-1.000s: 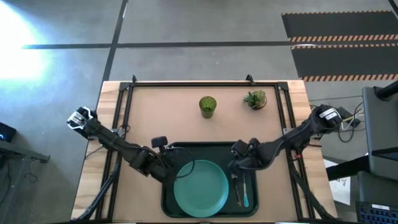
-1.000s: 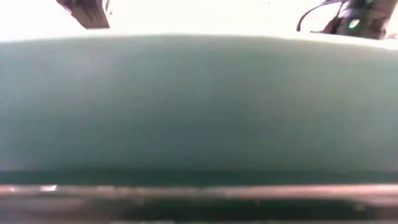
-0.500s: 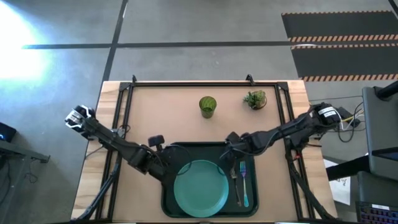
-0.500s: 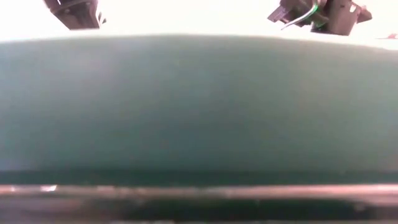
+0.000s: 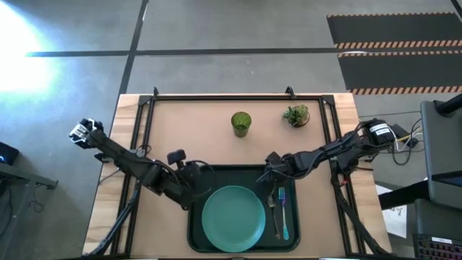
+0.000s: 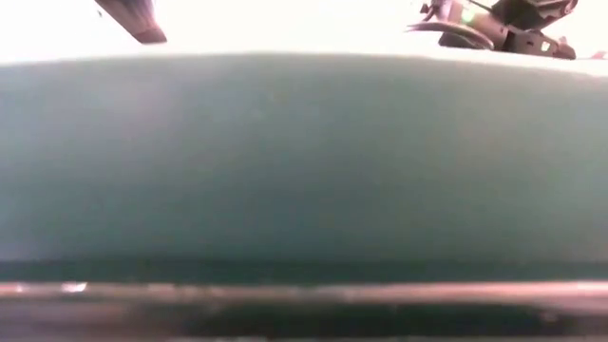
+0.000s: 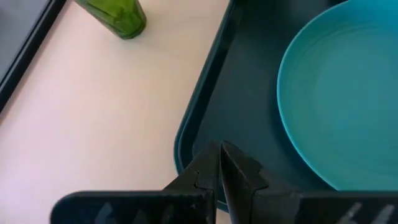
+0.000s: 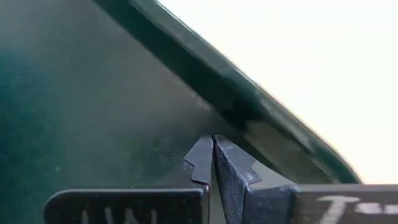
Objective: Pick and place plate/cup/fork/spoon on tray
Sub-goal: Move the black tray to the center of the table
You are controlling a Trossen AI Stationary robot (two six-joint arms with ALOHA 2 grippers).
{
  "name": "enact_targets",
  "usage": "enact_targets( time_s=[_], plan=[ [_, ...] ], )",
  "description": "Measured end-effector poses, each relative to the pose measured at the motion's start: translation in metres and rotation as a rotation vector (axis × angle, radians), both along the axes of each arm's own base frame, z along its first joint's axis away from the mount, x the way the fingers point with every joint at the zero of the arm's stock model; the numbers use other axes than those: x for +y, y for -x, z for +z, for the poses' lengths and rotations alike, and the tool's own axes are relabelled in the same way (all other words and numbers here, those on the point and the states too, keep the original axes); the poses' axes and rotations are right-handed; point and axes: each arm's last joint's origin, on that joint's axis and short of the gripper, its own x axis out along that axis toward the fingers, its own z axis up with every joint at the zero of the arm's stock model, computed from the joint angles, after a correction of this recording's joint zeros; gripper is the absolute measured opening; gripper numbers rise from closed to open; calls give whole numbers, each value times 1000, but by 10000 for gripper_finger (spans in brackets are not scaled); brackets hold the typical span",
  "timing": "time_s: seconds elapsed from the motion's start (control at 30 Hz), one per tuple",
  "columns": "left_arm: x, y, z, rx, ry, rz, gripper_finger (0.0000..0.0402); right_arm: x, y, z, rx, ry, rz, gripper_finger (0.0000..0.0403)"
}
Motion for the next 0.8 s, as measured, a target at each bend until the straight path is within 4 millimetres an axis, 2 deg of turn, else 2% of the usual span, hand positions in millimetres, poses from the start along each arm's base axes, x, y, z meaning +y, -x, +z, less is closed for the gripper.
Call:
enact_targets(
  time_s=[0.3,0.8],
  plan=[
    [3,5,-8,36,-15,16,0,-19,-2,0,8,50,-15,8],
    [12,19,-57,121,11,149,0,-51,-4,0,32,86,-33,8]
  ],
)
